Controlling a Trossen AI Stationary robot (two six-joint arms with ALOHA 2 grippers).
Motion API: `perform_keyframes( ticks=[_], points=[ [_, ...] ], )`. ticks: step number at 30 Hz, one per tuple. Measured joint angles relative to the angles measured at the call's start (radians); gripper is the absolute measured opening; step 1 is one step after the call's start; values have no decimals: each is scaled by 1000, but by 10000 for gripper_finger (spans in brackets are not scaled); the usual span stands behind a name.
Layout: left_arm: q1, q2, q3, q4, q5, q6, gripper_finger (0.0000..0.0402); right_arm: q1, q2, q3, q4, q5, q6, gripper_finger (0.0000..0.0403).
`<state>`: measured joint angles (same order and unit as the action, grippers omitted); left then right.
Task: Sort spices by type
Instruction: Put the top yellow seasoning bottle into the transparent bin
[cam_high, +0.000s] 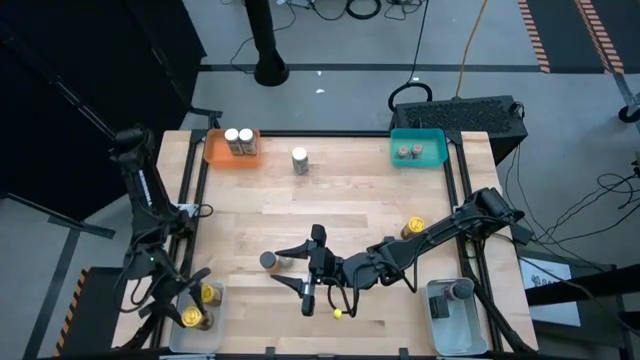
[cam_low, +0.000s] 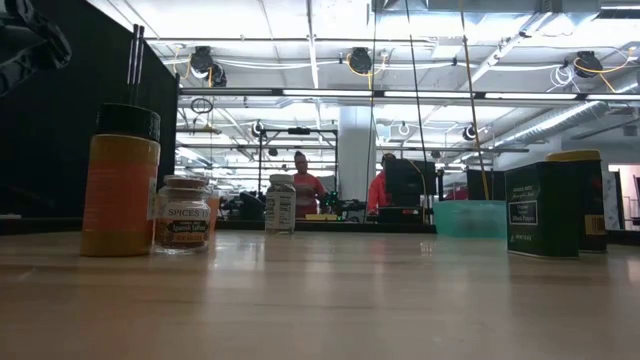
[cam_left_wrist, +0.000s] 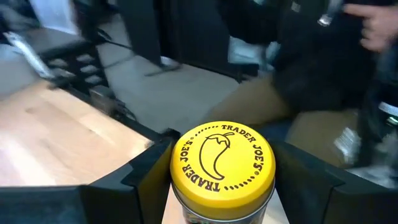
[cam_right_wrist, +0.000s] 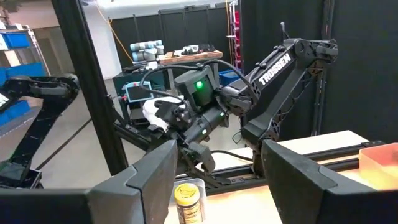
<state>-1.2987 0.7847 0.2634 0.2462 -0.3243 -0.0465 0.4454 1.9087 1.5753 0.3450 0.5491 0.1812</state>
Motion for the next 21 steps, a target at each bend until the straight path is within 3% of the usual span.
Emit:
perform_keyframes(
  ticks=[3, 10, 14, 21],
  points=[
    [3, -36, -2, -20, -44, 20, 239, 0, 0, 0, -3, 0, -2, 217],
    [0, -62, -1, -105, 31, -24, 239, -1, 0, 0, -28, 0, 18, 217],
    [1, -64, 0, -138, -12, -48, 239, -1, 0, 0, -31, 0, 17, 217],
    [3, -64, 1, -238, 34, -53, 239, -8, 0, 0, -31, 0, 17, 217]
  ],
)
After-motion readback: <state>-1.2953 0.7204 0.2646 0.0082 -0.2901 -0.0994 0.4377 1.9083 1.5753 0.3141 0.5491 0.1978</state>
